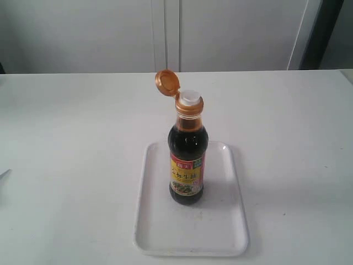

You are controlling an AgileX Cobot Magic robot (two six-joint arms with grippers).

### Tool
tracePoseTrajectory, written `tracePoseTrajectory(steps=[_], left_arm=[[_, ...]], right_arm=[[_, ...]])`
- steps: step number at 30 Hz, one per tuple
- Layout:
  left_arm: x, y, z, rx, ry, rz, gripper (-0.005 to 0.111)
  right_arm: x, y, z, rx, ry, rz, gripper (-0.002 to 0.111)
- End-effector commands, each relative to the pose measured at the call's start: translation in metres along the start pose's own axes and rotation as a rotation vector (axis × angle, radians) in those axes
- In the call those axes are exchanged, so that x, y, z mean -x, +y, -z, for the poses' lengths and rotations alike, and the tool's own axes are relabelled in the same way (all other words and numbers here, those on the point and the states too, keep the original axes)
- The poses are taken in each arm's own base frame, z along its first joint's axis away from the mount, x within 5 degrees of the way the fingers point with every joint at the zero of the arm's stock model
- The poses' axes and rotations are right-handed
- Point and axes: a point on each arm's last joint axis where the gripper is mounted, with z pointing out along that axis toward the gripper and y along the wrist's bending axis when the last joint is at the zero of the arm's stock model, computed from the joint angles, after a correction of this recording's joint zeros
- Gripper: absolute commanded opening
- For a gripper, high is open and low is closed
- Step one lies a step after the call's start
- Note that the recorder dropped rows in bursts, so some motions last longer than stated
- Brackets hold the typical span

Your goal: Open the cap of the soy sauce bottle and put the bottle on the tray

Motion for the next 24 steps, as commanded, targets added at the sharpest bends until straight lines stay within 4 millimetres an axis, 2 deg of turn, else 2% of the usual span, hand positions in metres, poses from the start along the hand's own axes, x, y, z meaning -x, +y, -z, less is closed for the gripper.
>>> tracePoseTrajectory(steps=[1,20,24], left_arm=[[-0.0006,-0.0008,-0.0003,-0.004,-0.028,0.024,0.000],[-0.0007,-0.0006,-0.0006,-0.002,-0.032,0.015,0.000],[-0.0027,-0.0030,-0.0032,-0.024,-0.044,-0.045,0.000]], right_arm=[[-0.0010,0.0000,0.0023,-0.006,-0.014,-0.003,0.000],[-0.0010,-0.0001,0.0023,-0.006,-0.014,0.011,0.000],[-0.0010,-0.0001,0.0023,-0.006,-0.014,0.011,0.000]])
